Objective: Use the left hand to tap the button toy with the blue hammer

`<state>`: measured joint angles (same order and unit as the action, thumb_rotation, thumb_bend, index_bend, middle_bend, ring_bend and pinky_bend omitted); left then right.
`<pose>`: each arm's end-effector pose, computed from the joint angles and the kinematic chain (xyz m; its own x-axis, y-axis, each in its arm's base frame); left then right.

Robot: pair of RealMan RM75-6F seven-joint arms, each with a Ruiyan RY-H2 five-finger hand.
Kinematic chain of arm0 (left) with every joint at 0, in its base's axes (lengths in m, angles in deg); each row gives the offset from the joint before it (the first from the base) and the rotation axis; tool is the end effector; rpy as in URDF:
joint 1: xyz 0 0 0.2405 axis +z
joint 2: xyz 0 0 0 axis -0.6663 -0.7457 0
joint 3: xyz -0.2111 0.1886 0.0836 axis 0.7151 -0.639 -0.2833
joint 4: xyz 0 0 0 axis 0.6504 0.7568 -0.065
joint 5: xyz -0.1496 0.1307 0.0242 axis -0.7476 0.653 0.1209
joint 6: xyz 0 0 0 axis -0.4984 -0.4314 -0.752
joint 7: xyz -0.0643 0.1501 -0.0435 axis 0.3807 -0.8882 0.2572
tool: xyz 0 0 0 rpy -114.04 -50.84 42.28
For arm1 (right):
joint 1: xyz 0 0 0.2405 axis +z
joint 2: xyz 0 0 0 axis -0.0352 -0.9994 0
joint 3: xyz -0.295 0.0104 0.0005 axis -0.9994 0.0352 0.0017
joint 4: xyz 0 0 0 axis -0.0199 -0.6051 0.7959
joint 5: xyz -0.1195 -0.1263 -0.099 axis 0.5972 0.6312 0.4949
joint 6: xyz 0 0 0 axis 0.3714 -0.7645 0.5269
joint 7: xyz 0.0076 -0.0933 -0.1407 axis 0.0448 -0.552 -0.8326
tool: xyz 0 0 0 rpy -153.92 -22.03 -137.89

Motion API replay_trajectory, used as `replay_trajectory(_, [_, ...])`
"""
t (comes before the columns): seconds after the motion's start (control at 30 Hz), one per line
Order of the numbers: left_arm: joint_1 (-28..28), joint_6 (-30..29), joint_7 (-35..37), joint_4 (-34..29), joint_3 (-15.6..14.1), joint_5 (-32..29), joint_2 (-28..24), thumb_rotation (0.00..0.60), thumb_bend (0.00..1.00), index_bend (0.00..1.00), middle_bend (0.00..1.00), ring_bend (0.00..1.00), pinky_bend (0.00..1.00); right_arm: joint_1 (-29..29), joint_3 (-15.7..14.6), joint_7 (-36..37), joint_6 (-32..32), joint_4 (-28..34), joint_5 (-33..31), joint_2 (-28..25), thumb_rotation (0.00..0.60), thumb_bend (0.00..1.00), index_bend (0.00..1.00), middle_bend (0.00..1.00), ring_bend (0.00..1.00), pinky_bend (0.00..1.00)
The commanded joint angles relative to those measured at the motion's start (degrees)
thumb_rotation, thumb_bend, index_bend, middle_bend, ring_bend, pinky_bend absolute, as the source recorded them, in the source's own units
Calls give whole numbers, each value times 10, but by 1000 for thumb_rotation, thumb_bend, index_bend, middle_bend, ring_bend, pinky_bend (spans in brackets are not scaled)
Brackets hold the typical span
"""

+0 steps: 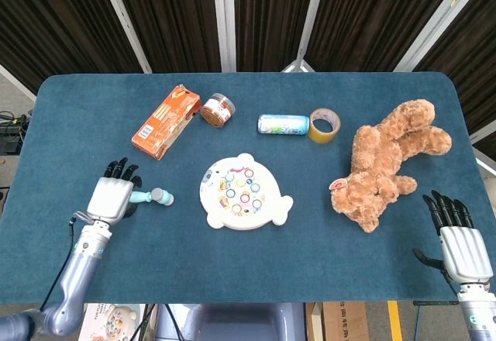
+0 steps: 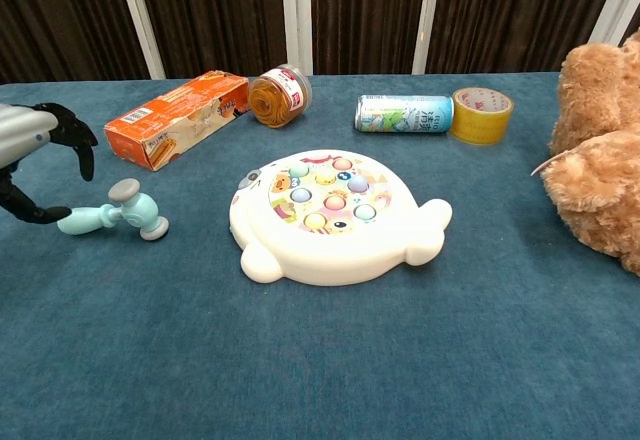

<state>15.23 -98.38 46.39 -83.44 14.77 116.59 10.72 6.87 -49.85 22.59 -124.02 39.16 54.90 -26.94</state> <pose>-0.2491 0.3330 0.0323 0.6349 0.1709 0.7534 0.7720 -0.1779 -0.6102 -0.3469 -0.2074 0.1812 0.4130 -0.0710 0.9080 -0.9094 0.0217 0.4154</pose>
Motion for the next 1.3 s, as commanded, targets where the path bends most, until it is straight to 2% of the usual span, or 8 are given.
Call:
replay_trajectory(0.03, [-11, 1, -10, 16, -2, -13, 20, 600, 323, 443, 167, 4, 116, 0, 0, 1, 1, 0, 0, 0, 600, 180, 0, 0, 0, 0])
replay_trajectory(0.53, [-32, -18, -21, 51, -5, -41, 78, 600, 368, 464, 179, 4, 116, 0, -1, 7, 2, 2, 0, -3, 600, 180, 0, 0, 0, 0])
replay_trajectory(1.3, [-46, -29, -20, 68, -17, -59, 98, 600, 407, 492, 192, 20, 116, 0, -2, 10, 3, 1, -1, -3, 600, 180, 0, 0, 0, 0])
